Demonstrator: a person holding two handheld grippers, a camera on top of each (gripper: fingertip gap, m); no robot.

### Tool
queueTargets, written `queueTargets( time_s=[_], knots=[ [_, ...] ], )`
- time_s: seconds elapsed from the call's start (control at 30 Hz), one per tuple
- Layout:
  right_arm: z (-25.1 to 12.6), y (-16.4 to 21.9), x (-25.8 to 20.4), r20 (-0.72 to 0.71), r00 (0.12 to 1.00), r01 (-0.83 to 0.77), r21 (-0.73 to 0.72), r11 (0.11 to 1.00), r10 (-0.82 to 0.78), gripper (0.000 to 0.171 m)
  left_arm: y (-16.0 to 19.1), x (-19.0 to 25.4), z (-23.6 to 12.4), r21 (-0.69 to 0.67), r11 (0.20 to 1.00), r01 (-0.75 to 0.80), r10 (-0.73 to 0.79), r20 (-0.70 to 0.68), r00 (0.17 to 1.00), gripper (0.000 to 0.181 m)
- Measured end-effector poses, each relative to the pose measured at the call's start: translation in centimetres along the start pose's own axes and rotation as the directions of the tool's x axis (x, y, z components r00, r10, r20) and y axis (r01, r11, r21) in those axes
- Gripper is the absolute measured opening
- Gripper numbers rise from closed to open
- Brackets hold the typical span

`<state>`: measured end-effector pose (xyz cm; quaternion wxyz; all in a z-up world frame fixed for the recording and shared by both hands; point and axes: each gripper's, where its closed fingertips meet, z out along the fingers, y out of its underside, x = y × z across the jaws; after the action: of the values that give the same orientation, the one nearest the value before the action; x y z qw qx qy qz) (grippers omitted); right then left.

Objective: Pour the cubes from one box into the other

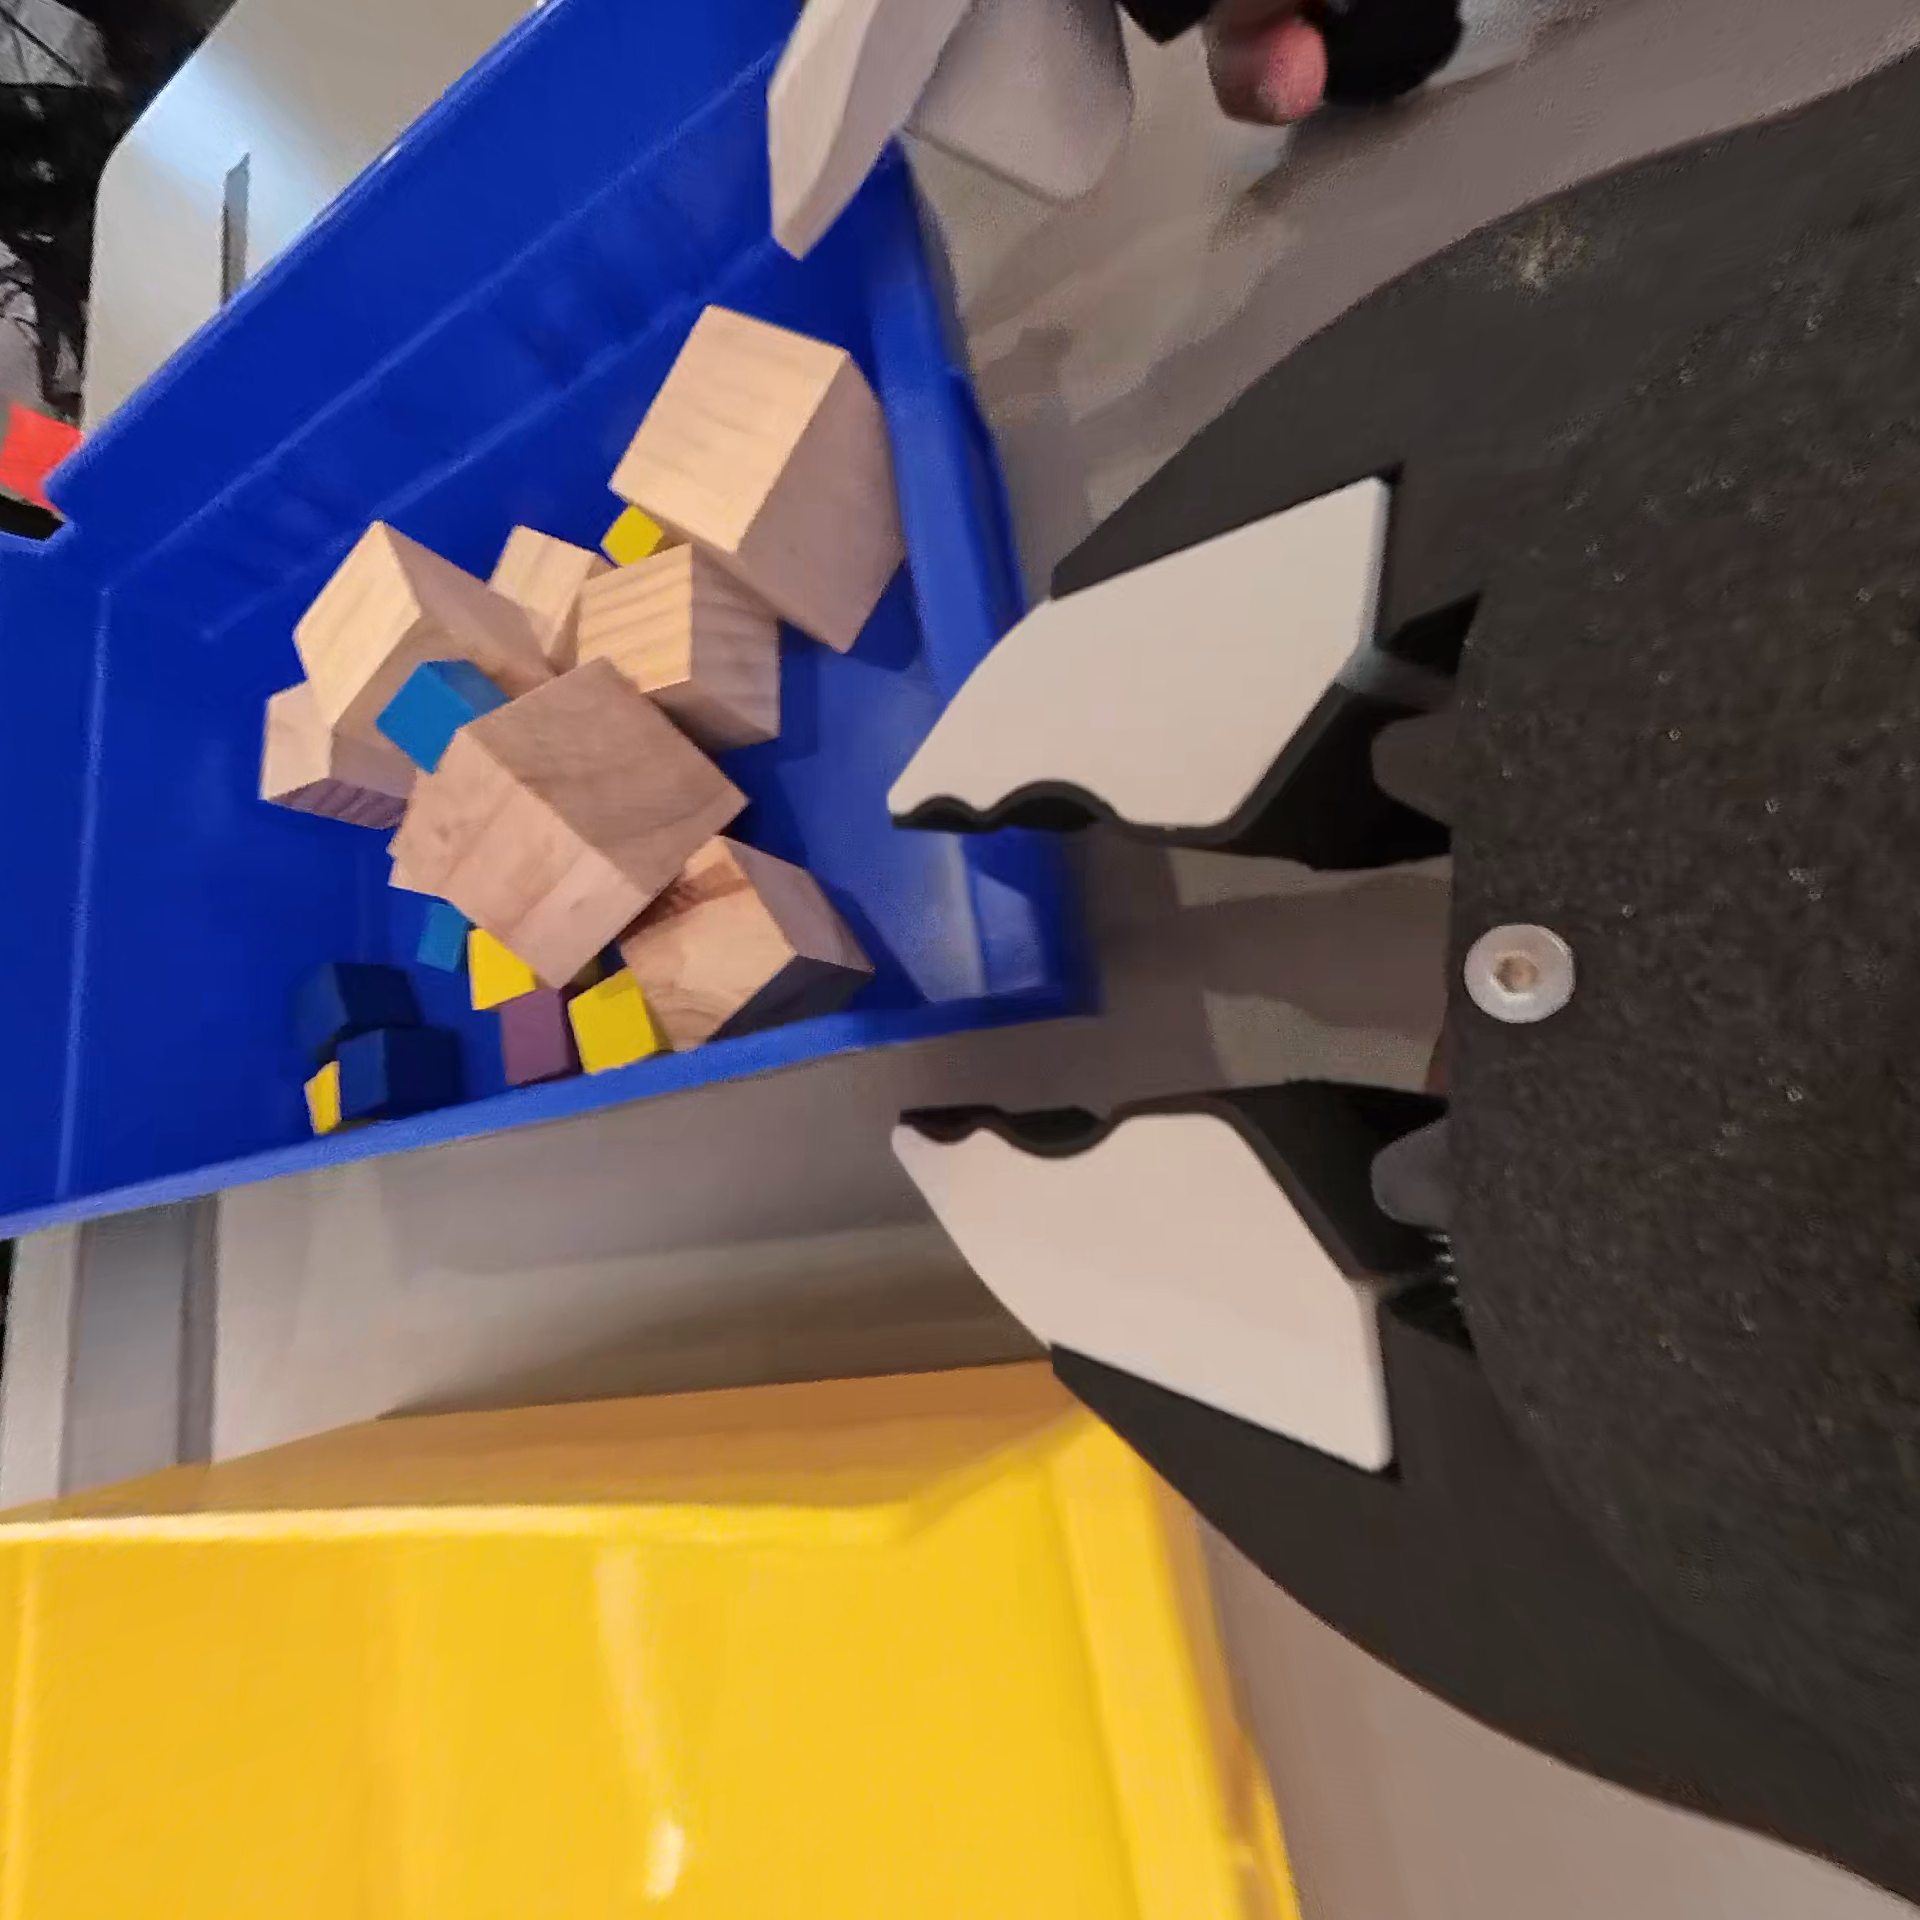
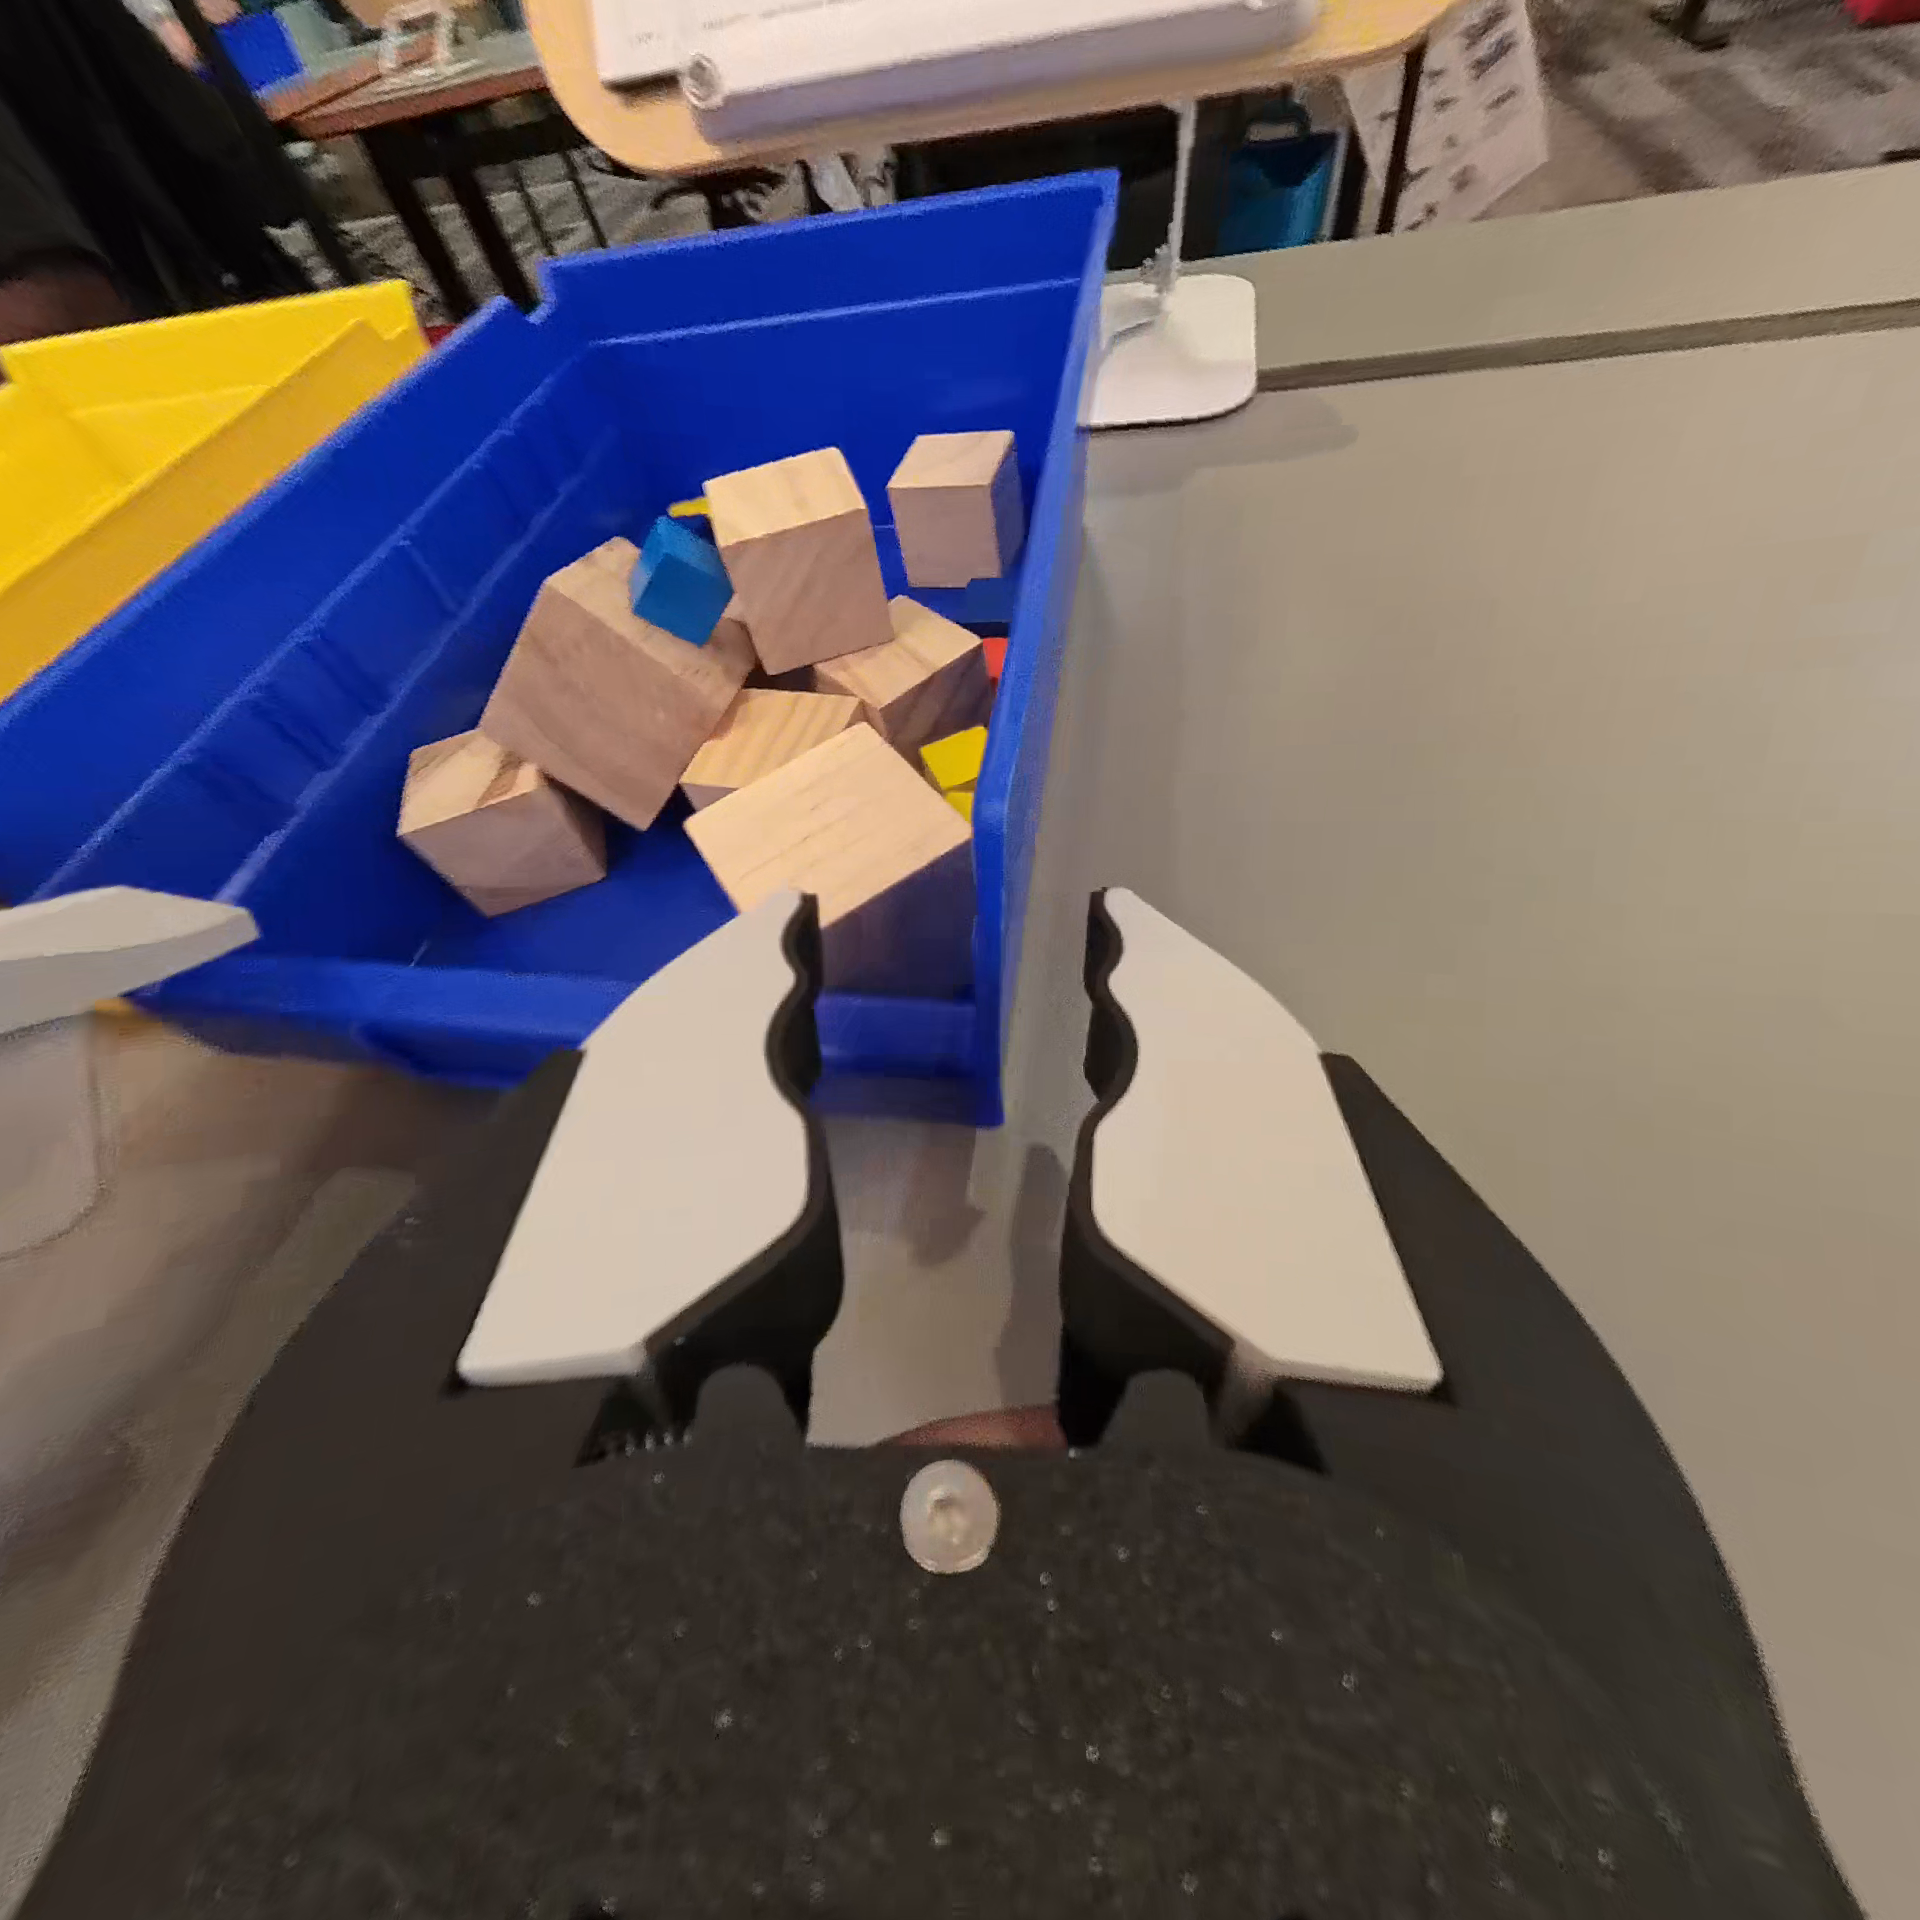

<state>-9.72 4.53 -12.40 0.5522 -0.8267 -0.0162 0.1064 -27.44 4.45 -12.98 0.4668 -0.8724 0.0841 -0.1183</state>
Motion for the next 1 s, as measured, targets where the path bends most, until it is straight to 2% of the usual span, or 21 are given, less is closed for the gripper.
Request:
queueTargets(
  time_s=[0.07,0.2,0.3,0.37,0.4,0.47,0.53,0.6,0.73,0.8,0.83,1.0],
  knots=[
    [-1.5,-0.5,-0.1,0.038,0.999,0.037,0.033,0.999,-0.038,0.058,1.1,0.3,-2.5,-0.025,1.0,-0.011,0.01,-0.042,0.999,0.052],
    [-3.6,-2.7,-1.0,0.066,0.983,0.168,0.089,0.982,-0.174,0.057,2.1,-1.3,-9.7,0.048,0.998,0.043,-0.038,-0.115,0.993,0.053],
    [-5.1,-4.6,-4.3,0.123,0.959,0.238,0.136,0.962,-0.255,0.057,3.7,-7.6,-13.5,0.045,0.988,0.144,-0.141,-0.076,0.987,0.057],
    [-5.9,-4.8,-7.4,0.191,0.941,0.25,0.164,0.954,-0.28,0.055,4.4,-14.2,-14.8,0.071,0.983,0.169,-0.173,0.05,0.984,0.057],
    [-6.2,-4.4,-9.3,0.237,0.929,0.25,0.168,0.954,-0.285,0.055,4.4,-17.4,-15.0,0.084,0.981,0.176,-0.184,0.112,0.976,0.057],
    [-6.3,-2.8,-13.4,0.35,0.895,0.24,0.146,0.96,-0.277,0.055,4.0,-22.1,-14.2,0.101,0.977,0.186,-0.199,0.142,0.97,0.058],
    [-6.1,0.0,-17.6,0.474,0.85,0.223,0.075,0.972,-0.231,0.057,3.3,-24.5,-12.1,0.094,0.972,0.214,-0.224,0.112,0.968,0.061],
    [-5.8,3.0,-20.6,0.528,0.823,0.25,-0.001,0.968,-0.212,0.06,1.8,-25.3,-9.7,0.093,0.975,0.201,-0.209,0.089,0.974,0.062],
    [-4.6,6.8,-22.8,0.421,0.848,0.385,-0.074,0.92,-0.321,0.054,-0.8,-26.6,-5.8,0.099,0.989,0.113,-0.129,0.164,0.978,0.05],
    [-4.3,7.0,-23.8,0.404,0.845,0.408,-0.064,0.911,-0.35,0.054,-0.6,-26.5,-4.9,0.073,0.986,0.152,-0.162,0.148,0.976,0.017],
    [-4.1,6.6,-24.1,0.398,0.846,0.406,-0.05,0.913,-0.354,0.055,-0.4,-26.8,-5.1,0.08,0.981,0.178,-0.189,0.166,0.968,0.005],
    [-2.2,5.1,-24.5,0.377,0.886,0.313,-0.059,0.948,-0.269,0.056,2.5,-26.0,-9.3,0.046,0.992,0.117,-0.125,0.286,0.95,0.003]
  ],
)
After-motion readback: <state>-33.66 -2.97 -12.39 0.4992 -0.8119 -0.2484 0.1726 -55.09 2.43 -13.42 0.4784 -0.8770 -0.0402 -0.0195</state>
